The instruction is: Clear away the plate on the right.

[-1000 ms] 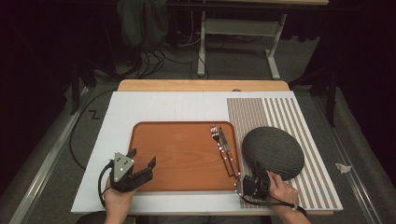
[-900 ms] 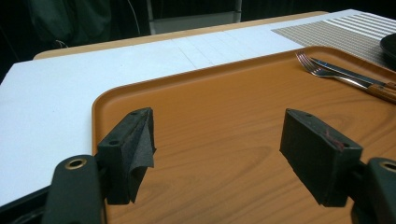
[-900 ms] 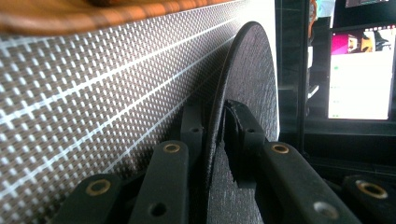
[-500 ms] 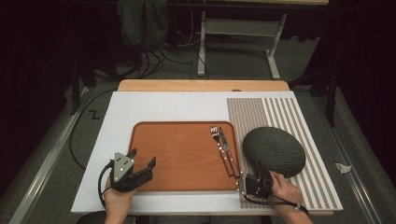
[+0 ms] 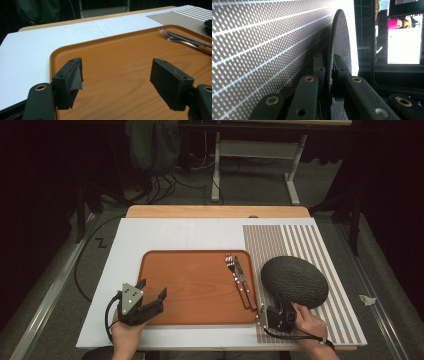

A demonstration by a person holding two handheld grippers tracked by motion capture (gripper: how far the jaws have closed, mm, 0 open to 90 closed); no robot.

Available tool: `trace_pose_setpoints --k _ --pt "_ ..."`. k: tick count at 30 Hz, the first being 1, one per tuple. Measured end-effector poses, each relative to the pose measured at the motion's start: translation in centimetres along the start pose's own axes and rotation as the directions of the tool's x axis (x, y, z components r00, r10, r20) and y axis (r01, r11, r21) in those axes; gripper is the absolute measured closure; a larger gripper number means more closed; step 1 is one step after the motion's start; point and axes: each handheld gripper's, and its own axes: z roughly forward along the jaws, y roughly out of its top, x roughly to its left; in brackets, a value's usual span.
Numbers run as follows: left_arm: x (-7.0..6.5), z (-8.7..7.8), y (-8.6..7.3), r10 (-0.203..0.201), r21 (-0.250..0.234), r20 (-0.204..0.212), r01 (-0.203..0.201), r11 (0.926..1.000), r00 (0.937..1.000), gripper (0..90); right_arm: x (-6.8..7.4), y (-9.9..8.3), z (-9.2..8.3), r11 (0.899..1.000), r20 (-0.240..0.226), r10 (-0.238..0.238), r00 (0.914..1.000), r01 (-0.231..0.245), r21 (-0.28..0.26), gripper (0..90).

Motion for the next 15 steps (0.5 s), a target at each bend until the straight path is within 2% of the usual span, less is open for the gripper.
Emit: trace_pose_setpoints --k 5,15 --pt "0.0 0.02 -0.01 0.0 0.0 -0.001 0.0 1.0 1.0 26.5 -0.34 -0.16 -0.11 1.0 -0.002 0.01 0.9999 -0.01 -0.007 86.6" --pt "0.03 0.04 0.0 -0.001 0.001 -0.003 0.001 1.0 1.0 26.6 -0.8 -0.34 -0.16 0.999 -0.008 -0.027 0.9996 0.027 -0.025 86.8"
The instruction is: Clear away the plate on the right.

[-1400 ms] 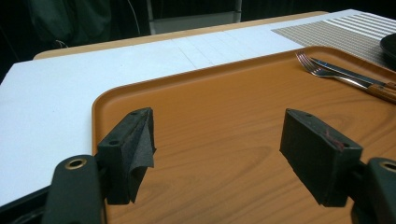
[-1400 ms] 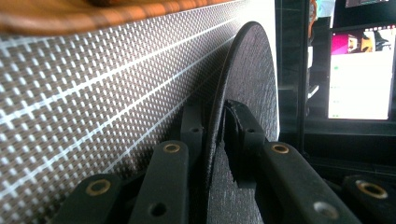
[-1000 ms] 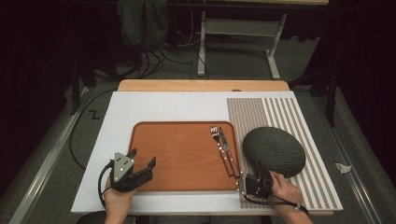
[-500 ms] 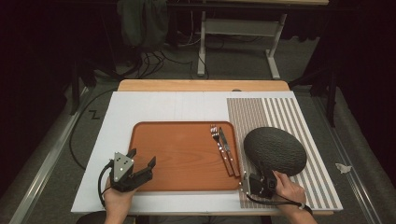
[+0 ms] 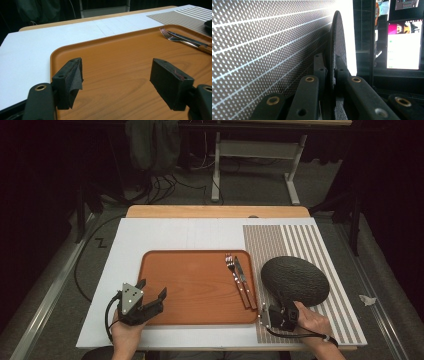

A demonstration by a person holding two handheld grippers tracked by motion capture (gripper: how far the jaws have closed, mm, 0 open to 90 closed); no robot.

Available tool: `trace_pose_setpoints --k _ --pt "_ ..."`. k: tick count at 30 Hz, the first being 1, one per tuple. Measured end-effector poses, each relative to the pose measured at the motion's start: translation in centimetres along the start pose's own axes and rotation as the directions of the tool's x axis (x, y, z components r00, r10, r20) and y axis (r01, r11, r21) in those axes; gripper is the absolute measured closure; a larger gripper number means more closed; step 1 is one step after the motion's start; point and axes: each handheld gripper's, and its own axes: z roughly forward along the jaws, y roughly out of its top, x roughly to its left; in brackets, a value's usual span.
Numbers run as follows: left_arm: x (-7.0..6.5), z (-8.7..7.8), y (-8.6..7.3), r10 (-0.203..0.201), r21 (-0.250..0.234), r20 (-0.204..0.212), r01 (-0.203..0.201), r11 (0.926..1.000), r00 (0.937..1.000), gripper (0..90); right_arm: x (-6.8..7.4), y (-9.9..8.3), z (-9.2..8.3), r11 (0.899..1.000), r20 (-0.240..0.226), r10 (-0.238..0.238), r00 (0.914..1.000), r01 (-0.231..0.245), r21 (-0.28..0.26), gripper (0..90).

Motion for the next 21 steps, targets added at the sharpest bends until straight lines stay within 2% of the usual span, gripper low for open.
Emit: trace_pose_setpoints --k 8,21 --pt "0.0 0.0 0.0 -0.002 0.0 0.0 0.002 1.0 1.0 26.6 -0.2 -0.2 -0.1 1.0 -0.005 0.007 1.0 -0.007 -0.01 86.6" --pt "0.0 0.0 0.0 -0.001 0.001 -0.001 0.001 1.0 1.0 26.6 -1.1 0.2 -0.6 0.999 0.023 0.015 0.9996 -0.014 -0.045 86.7"
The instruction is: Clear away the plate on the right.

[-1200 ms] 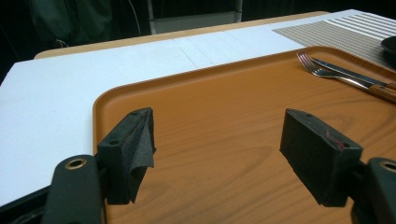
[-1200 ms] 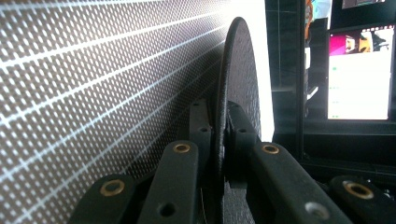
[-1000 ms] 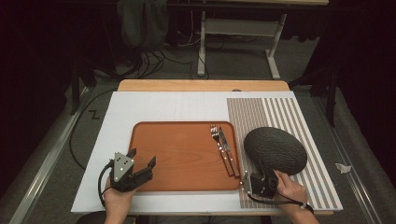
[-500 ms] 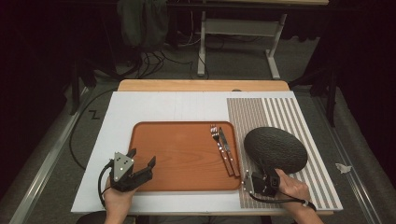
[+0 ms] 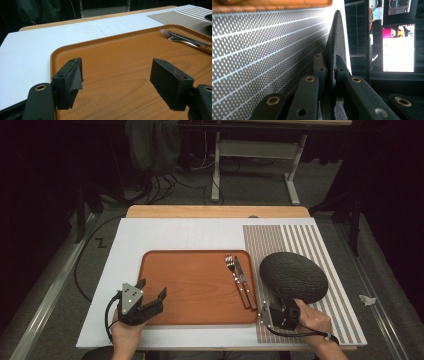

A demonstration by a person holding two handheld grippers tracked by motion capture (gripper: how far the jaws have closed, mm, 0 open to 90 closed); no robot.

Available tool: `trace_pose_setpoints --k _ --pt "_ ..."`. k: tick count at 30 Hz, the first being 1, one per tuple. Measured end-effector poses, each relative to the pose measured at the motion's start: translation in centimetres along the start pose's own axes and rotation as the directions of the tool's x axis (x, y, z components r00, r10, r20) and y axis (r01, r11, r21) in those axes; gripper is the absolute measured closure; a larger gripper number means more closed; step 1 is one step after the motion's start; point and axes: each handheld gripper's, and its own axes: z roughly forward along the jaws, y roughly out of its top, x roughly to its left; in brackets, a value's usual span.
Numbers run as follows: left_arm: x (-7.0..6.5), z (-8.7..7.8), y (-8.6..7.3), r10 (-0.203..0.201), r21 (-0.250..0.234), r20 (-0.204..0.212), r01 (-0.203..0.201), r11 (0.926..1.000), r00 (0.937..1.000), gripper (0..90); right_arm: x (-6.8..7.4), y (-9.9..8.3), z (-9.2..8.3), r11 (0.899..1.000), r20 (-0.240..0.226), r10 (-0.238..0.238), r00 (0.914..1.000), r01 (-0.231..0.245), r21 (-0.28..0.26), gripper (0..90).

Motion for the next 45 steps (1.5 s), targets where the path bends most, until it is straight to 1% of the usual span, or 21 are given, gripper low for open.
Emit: trace_pose_setpoints --k 3,5,6,9,11,17,20,21,22,23,27,29,30,33,34,36,37,38,39,45 --pt "0.0 0.0 0.0 -0.002 -0.001 0.0 0.002 1.0 1.0 26.6 -0.2 0.3 -0.1 1.0 -0.002 -0.002 1.0 0.002 -0.007 86.5" --pt "0.0 0.0 0.0 -0.001 0.0 0.0 0.001 1.0 1.0 26.6 -0.2 0.5 -0.2 1.0 0.002 -0.015 0.9999 0.015 -0.013 86.6" --pt "0.0 0.0 0.0 -0.001 0.0 0.0 0.001 1.0 1.0 26.6 -0.2 0.6 -0.3 1.0 0.007 -0.013 0.9999 0.013 -0.012 86.6" --pt "0.0 0.0 0.0 0.0 0.0 -0.001 0.0 1.0 1.0 26.5 -0.4 0.9 -0.4 1.0 0.007 -0.011 0.9999 0.011 -0.028 86.6" --pt "0.1 0.0 0.0 -0.002 0.0 -0.001 0.002 1.0 1.0 26.6 -0.4 1.2 -0.5 0.999 0.003 -0.016 0.9999 0.016 -0.029 86.6" --pt "0.1 0.0 0.0 -0.004 -0.002 -0.008 0.004 1.0 1.0 26.4 -0.5 2.0 -0.6 0.998 0.0 -0.023 0.9997 0.023 -0.052 86.5" --pt "0.1 0.0 0.0 -0.004 -0.003 -0.007 0.004 1.0 1.0 26.4 -0.5 2.5 -0.6 0.998 0.006 -0.034 0.9994 0.035 -0.058 86.6" --pt "0.1 0.0 0.0 -0.004 -0.001 -0.007 0.004 1.0 1.0 26.4 -0.4 2.7 -0.7 0.998 0.002 -0.027 0.9996 0.027 -0.056 86.6" --pt "0.1 0.0 0.0 -0.005 -0.001 -0.007 0.005 1.0 1.0 26.4 -0.5 2.8 -0.7 0.997 0.003 -0.035 0.9994 0.035 -0.068 86.5" --pt "0.1 0.0 0.0 -0.005 -0.002 -0.006 0.005 1.0 1.0 26.4 -0.5 3.0 -0.7 0.997 0.001 -0.029 0.9996 0.029 -0.069 86.5" --pt "0.2 -0.1 0.0 -0.008 -0.004 -0.008 0.008 1.0 0.9999 26.4 -0.5 3.6 -0.8 0.996 0.001 -0.049 0.9988 0.049 -0.08 86.5" --pt "0.2 -0.1 0.0 -0.008 -0.004 -0.008 0.008 1.0 0.9999 26.4 -0.5 3.9 -0.8 0.995 0.007 -0.042 0.9991 0.043 -0.092 86.5" --pt "0.1 -0.1 0.0 -0.007 -0.003 -0.008 0.007 1.0 0.9999 26.4 -0.6 4.1 -0.8 0.994 0.007 -0.052 0.9986 0.052 -0.095 86.5" --pt "0.2 -0.1 0.0 -0.009 -0.007 -0.014 0.009 0.9999 0.9999 26.1 -0.7 4.6 -0.9 0.992 0.008 -0.059 0.9983 0.059 -0.108 86.5" --pt "0.2 -0.1 0.0 -0.01 -0.008 -0.015 0.01 0.9999 0.9998 26.0 -0.7 4.7 -1.0 0.993 0.007 -0.053 0.9986 0.054 -0.107 86.5" --pt "0.2 -0.2 0.0 -0.012 -0.009 -0.016 0.012 0.9999 0.9998 26.0 -0.8 5.0 -1.0 0.991 0.008 -0.062 0.9981 0.062 -0.117 86.5" --pt "0.2 -0.2 0.0 -0.012 -0.009 -0.016 0.012 0.9999 0.9998 25.9 -0.7 5.2 -1.0 0.991 0.009 -0.056 0.9984 0.057 -0.119 86.5" --pt "0.2 -0.2 0.0 -0.012 -0.009 -0.017 0.011 0.9999 0.9998 25.9 -0.8 5.3 -1.0 0.99 0.012 -0.064 0.9979 0.065 -0.128 86.5" --pt "0.2 -0.2 0.0 -0.011 -0.008 -0.017 0.011 0.9999 0.9998 25.9 -0.7 5.4 -1.1 0.99 0.008 -0.059 0.9982 0.059 -0.13 86.5" --pt "0.4 -0.3 -0.1 -0.013 -0.007 -0.023 0.013 0.9999 0.9996 25.9 -0.6 6.1 -1.1 0.987 0.005 -0.073 0.9973 0.073 -0.143 86.5"
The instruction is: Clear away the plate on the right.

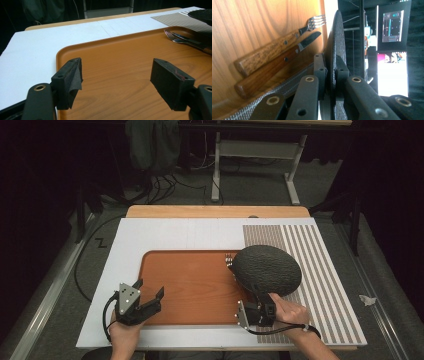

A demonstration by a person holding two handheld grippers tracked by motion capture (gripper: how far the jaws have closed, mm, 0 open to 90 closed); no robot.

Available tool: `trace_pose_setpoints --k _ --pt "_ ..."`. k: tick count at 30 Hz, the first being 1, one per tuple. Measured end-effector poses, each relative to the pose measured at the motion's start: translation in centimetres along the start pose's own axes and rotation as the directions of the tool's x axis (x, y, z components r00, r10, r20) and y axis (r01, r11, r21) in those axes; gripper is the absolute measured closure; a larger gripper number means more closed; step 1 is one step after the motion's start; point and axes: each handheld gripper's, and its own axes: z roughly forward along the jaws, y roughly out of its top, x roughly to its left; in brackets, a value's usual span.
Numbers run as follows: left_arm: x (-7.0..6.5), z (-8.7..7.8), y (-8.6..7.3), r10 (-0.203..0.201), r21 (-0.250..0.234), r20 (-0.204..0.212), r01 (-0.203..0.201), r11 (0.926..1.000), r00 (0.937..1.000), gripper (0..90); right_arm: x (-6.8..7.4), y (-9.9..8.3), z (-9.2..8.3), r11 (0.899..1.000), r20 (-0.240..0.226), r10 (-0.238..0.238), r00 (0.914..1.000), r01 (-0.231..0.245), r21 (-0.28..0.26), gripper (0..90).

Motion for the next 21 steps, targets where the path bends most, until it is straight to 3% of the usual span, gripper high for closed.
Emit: trace_pose_setpoints --k 21 --pt "0.3 -0.3 -0.1 -0.005 0.004 -0.014 0.005 1.0 0.9999 25.9 0.1 2.7 0.1 0.997 -0.016 -0.033 0.9993 0.032 -0.066 86.5"
